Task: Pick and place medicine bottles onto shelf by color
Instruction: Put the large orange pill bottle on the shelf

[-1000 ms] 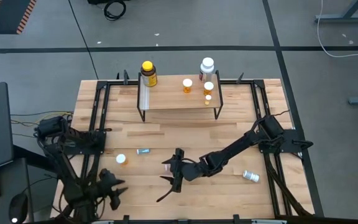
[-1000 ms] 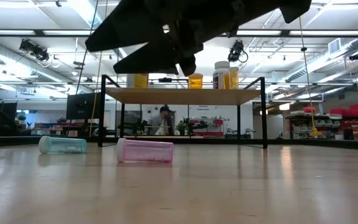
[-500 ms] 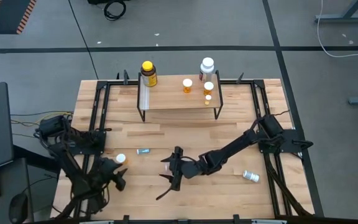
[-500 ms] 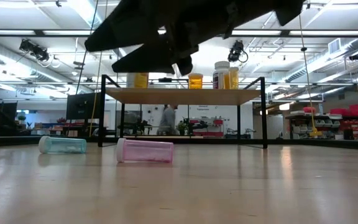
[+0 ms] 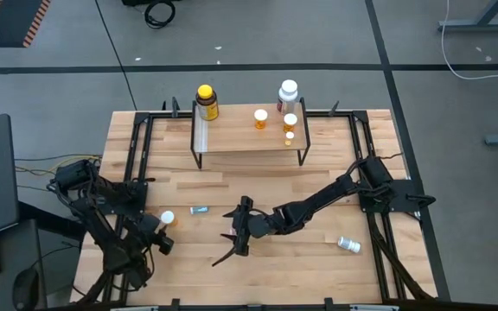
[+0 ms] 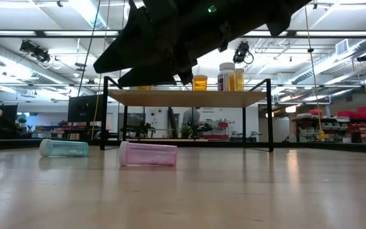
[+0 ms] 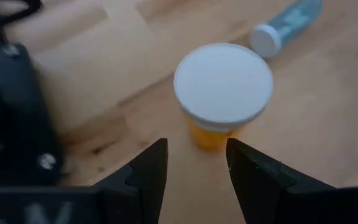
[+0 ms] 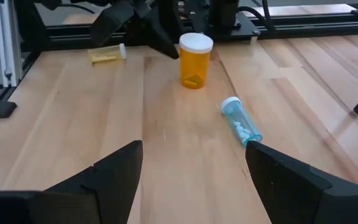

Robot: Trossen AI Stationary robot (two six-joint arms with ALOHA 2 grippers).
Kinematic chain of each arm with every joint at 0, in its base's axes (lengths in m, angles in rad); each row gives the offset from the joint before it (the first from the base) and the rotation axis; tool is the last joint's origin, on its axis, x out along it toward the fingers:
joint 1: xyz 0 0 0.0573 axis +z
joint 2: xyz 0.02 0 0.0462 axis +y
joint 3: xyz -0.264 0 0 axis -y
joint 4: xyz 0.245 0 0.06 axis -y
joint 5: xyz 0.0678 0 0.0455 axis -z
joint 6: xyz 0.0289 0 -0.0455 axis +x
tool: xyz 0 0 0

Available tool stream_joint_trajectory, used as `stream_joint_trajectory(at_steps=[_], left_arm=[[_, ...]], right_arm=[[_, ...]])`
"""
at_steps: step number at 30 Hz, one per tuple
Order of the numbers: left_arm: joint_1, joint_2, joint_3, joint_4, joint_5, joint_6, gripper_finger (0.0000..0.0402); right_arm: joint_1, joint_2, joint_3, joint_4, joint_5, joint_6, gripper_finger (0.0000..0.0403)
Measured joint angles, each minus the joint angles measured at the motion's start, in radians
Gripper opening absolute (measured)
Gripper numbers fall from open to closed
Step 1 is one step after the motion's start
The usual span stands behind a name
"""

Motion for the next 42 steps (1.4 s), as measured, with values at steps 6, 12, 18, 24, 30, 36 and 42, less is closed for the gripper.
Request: stream_joint_trajectory(at_steps=[6, 12, 18, 24, 30, 36, 42], left_arm=[[0.052, 0.003, 0.0, -0.054, -0.051, 0.041, 0.0172], [0.126, 0.05, -0.004, -0.091, -0.096, 0.12, 0.0187], [0.199, 0.068, -0.066, -0.072, -0.094, 0.14, 0.0226], [0.223, 0.067, -0.095, -0.071, -0.029, 0.118, 0.0266], [0.213, 0.067, -0.095, -0.035, -0.133, 0.109, 0.03], [0.213, 0.067, -0.095, -0.029, -0.221, 0.106, 0.0315], [0.218, 0.067, -0.095, -0.001, -0.322, 0.096, 0.0316]], right_arm=[[-0.007, 0.0, 0.0, -0.002, -0.004, 0.0, 0.0293], [-0.006, 0.0, 0.0, -0.002, -0.004, 0.001, 0.0293], [-0.006, 0.0, 0.0, -0.003, -0.004, 0.007, 0.0293], [-0.005, 0.0, 0.0, -0.012, -0.004, 0.008, 0.0293], [-0.005, 0.0, 0.0, -0.033, -0.004, 0.008, 0.0293], [-0.005, 0.0, 0.0, -0.036, -0.004, 0.011, 0.0293], [-0.005, 0.0, 0.0, -0.037, -0.004, 0.012, 0.0293]])
